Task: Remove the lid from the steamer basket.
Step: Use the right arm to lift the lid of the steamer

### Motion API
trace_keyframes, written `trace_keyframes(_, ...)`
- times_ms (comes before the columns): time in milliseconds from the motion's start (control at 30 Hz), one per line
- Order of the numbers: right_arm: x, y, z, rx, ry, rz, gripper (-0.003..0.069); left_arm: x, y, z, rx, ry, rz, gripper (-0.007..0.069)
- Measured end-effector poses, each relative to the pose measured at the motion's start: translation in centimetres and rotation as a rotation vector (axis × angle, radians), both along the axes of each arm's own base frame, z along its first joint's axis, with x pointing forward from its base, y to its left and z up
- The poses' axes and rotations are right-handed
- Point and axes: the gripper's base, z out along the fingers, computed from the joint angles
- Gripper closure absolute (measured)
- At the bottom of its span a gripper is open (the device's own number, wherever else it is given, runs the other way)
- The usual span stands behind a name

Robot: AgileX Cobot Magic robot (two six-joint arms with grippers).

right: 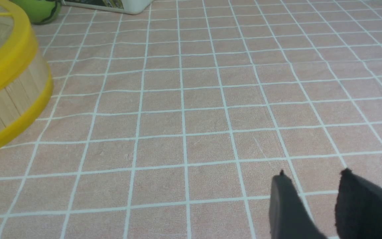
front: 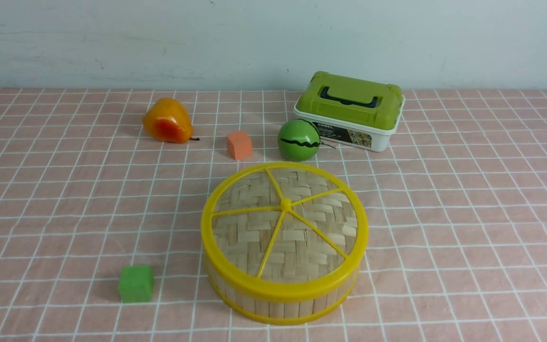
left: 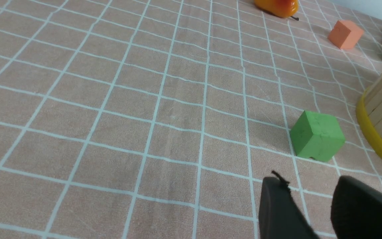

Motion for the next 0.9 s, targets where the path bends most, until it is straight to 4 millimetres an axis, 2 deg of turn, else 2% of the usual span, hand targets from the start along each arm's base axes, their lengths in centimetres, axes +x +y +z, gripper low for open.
trace_keyframes(900,0.0,0.0,0.0,0.0,0.0,0.0,0.0422,0.0,0.0,0.0,0.0,0.0,0.0,0.0386)
